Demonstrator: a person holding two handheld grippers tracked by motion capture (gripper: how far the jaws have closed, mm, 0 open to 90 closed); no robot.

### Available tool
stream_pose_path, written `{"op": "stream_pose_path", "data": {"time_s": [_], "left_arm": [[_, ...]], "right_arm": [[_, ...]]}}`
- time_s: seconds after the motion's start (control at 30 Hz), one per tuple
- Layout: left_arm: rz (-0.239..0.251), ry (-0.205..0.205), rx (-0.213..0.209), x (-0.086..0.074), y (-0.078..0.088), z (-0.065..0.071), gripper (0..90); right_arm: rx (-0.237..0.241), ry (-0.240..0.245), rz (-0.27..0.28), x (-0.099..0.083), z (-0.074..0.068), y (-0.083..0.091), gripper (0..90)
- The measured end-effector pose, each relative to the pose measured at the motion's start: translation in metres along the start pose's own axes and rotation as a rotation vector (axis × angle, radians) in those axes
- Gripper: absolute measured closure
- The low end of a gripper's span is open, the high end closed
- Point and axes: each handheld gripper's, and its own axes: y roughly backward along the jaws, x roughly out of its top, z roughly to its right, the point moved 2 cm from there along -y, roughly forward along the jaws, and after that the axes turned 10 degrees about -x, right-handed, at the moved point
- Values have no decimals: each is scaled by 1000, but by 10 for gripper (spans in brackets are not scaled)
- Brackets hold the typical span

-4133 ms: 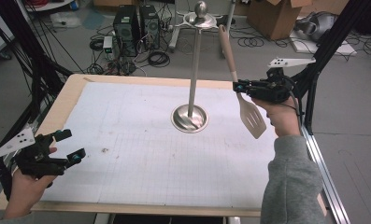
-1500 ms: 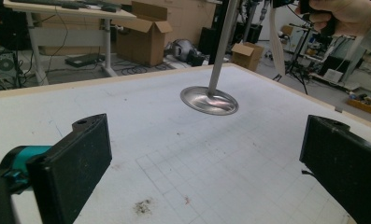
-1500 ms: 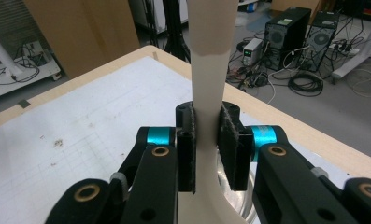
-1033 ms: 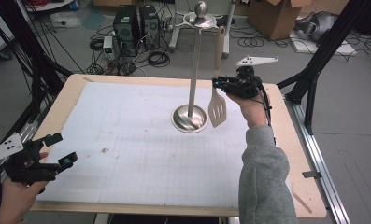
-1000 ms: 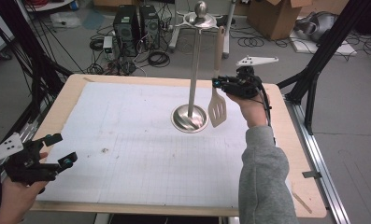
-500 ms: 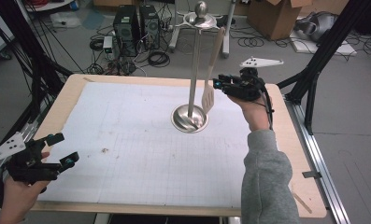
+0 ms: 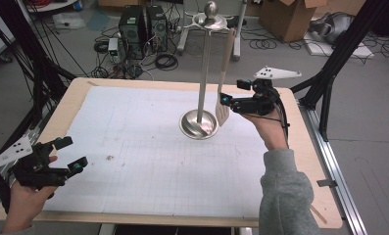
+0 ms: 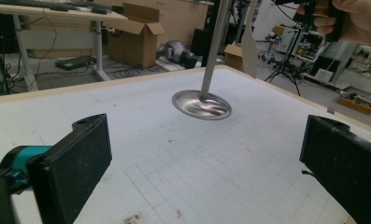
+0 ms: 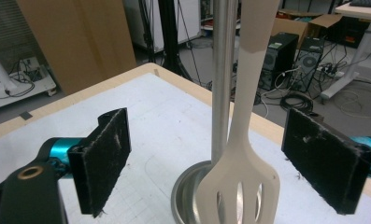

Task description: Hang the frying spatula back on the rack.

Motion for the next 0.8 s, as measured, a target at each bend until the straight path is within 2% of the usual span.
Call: {"op": "stream_pose_path", "data": {"time_s": [0.2, 0.33, 0.57, 0.8], "left_arm": [[13, -1, 1, 1, -2, -2, 27], [15, 1, 0, 1, -2, -2, 27], [14, -9, -6, 3, -2, 1, 27], [9, -11, -17, 3, -6, 1, 27]], "right_arm": [[-17, 19, 34, 1, -2, 11, 140], [16, 34, 69, -1, -5, 18, 140], [78, 36, 85, -17, -11, 25, 140], [82, 40, 95, -34, -14, 31, 141]]}}
